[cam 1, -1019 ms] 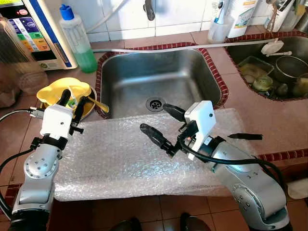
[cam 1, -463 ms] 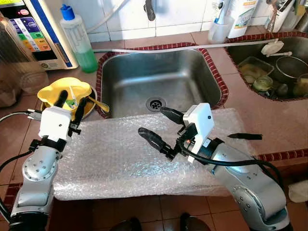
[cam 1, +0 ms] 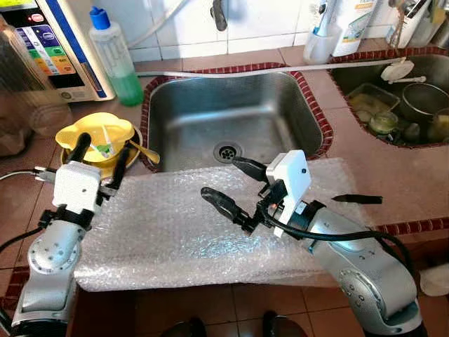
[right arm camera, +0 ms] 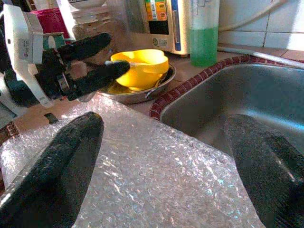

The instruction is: Kitchen organization

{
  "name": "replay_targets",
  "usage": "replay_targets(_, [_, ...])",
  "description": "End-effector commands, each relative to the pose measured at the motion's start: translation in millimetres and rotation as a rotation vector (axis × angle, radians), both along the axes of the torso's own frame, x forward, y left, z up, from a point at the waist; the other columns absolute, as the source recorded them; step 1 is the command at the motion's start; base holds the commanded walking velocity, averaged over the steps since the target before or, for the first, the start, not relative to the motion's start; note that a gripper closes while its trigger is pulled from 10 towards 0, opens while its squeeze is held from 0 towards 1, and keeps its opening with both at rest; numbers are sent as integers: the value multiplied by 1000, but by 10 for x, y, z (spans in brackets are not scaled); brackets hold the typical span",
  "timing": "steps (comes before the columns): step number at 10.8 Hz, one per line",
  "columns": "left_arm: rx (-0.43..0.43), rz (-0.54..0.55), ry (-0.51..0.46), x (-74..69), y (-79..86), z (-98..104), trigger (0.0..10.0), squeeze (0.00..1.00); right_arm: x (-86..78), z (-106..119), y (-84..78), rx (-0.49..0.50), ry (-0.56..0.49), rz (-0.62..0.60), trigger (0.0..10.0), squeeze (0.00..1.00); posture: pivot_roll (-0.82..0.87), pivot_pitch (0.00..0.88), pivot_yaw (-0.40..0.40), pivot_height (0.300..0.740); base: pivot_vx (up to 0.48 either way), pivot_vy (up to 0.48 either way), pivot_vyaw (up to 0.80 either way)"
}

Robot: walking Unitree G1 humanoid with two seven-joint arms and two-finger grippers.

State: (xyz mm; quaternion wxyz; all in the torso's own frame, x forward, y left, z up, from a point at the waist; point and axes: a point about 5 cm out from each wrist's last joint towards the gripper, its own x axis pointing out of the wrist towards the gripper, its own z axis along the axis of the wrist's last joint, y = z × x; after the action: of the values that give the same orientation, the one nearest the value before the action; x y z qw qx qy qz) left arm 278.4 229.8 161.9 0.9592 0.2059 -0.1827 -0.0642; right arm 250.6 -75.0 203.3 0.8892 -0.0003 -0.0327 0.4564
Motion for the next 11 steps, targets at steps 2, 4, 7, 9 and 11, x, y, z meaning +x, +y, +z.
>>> replay_targets(2, [103, -12, 47, -2, 34, -113, 10000, 1000, -29, 9, 33, -4, 0, 31, 10000, 0, -179, 195, 71, 740, 0, 0, 0])
replay_targets(4, [175, -8, 71, 48, 48, -159, 10000, 522, -49, 15, 24, -3, -1, 26, 10000, 0, -203, 206, 74, 740, 0, 0, 0])
replay_targets(7, [205, 41, 59, 139, 167, -97, 10000, 0, -68, 27, 4, -14, -10, 13, 10000, 0, -220, 211, 76, 740, 0, 0, 0])
replay_targets(9, [205, 50, 48, 165, 202, -64, 10000, 0, -67, 30, -5, -16, -12, 10, 10000, 0, -220, 212, 77, 740, 0, 0, 0])
replay_targets(11, [205, 54, 64, 165, 236, -86, 1020, 0, -74, 30, 7, -15, -13, 13, 10000, 0, -219, 216, 77, 740, 0, 0, 0])
